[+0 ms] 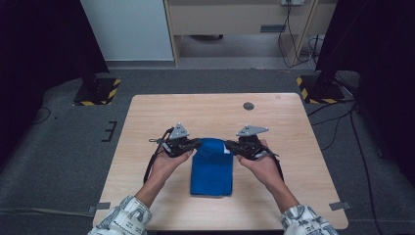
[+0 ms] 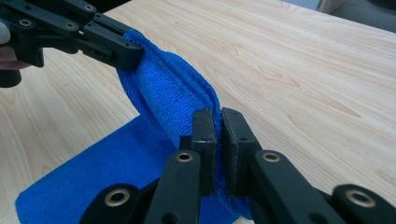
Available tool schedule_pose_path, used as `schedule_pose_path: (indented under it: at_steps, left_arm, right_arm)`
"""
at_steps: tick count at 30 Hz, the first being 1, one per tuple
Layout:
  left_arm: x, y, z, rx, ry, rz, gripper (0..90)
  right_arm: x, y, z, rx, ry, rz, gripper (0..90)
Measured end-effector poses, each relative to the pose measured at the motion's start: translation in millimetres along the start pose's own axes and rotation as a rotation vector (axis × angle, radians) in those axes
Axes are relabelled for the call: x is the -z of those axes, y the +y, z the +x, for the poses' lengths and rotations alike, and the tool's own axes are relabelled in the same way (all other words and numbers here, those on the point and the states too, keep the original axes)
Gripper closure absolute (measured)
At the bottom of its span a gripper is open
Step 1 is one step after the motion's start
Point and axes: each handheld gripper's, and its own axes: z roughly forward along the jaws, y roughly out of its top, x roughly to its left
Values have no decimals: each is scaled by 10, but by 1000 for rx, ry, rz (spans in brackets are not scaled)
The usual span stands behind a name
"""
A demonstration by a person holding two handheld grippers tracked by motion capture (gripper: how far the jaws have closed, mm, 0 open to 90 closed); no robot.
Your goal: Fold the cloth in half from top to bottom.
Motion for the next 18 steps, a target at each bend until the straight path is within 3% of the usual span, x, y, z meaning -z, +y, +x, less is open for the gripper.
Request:
schedule_pose_path:
  at_steps: [18]
  left_arm:
    - [78, -290, -161, -31, -49, 32, 817]
  right_arm:
    - [15, -320, 166, 14, 45, 30, 845]
